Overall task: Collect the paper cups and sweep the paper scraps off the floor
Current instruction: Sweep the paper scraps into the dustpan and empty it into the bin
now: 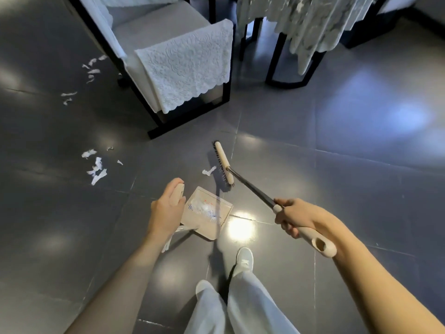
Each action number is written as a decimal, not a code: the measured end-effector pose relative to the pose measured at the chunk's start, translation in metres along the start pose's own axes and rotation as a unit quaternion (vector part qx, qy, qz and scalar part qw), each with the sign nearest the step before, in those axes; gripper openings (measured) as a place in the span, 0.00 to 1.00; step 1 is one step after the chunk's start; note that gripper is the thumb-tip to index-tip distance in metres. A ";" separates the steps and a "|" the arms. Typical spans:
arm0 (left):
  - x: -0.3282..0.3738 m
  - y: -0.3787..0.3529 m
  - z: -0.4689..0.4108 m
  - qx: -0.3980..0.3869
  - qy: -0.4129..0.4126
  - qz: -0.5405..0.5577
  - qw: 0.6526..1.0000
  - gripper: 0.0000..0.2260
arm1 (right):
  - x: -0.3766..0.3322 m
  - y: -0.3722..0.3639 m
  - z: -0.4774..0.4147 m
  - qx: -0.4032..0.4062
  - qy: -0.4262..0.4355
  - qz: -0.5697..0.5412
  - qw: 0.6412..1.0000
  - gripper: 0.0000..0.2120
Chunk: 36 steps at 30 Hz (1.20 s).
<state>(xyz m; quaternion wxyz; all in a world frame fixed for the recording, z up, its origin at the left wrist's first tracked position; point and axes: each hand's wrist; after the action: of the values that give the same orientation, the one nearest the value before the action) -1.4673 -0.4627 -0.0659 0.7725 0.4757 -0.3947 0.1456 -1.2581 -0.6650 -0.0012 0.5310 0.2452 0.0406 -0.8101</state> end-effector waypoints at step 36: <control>-0.032 0.060 -0.168 0.115 0.014 -0.068 0.991 0.18 | -0.148 -0.081 -0.129 -0.152 -0.017 0.160 0.975 0.21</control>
<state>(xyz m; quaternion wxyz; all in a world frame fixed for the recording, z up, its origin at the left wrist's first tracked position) -1.4445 -0.2851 -0.0923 0.7265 0.5848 -0.3311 0.1435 -1.2366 -0.4636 -0.0650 0.6853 0.1513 0.1141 -0.7032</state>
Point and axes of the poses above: each hand's wrist, its own z-axis away from the middle knuckle, its own y-axis out of the back of the hand, x = y × z
